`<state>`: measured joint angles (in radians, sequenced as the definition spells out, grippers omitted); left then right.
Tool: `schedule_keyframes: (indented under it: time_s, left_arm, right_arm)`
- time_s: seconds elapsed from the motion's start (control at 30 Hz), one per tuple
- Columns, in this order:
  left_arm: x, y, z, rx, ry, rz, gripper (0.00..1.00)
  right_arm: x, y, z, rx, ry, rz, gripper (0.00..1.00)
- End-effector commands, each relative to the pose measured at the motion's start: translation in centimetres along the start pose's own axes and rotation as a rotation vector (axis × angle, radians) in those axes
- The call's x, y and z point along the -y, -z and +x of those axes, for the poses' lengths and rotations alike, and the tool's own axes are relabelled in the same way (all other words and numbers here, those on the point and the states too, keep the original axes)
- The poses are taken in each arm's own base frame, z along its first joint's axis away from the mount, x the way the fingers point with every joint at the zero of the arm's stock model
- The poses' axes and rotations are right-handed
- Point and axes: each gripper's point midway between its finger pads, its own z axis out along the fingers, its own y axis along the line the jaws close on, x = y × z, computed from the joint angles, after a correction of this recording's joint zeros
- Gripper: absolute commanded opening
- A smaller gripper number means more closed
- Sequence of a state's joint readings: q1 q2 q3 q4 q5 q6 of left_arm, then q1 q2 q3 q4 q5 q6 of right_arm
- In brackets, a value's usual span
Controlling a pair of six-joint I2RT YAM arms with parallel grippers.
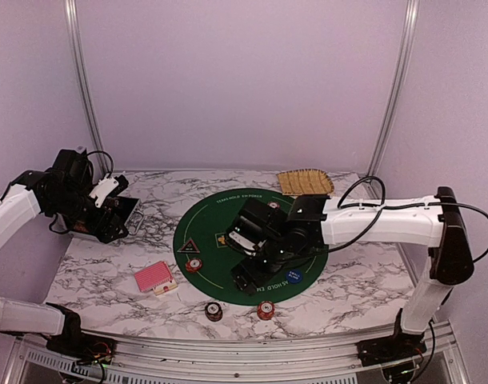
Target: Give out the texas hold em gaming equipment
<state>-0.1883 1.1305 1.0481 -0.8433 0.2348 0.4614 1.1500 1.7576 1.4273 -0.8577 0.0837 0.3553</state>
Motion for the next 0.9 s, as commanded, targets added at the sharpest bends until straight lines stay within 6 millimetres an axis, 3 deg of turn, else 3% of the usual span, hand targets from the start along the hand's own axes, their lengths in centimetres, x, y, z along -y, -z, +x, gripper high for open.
schedule_keyframes:
  time_s: [0.0, 0.17, 0.47, 0.87]
  left_arm:
    - [0.4, 1.1, -0.7, 0.021, -0.022, 0.013, 0.99]
    - [0.3, 1.0, -0.8, 0.020, -0.016, 0.016, 0.99]
    - [0.2, 1.3, -0.9, 0.021, -0.017, 0.008, 0.99]
    - [0.2, 1.3, -1.0, 0.020, -0.015, 0.009, 0.99]
  right_arm:
    - [-0.5, 0.4, 3.8, -0.062, -0.031, 0.004, 0.98]
    - [-0.3, -1.0, 6.2, -0.105, -0.039, 0.016, 0.99]
    - [-0.6, -3.7, 6.7, -0.128, -0.025, 0.010, 0.93]
    - [-0.7, -5.5, 7.1, -0.153, -0.006, 0.018, 0.83]
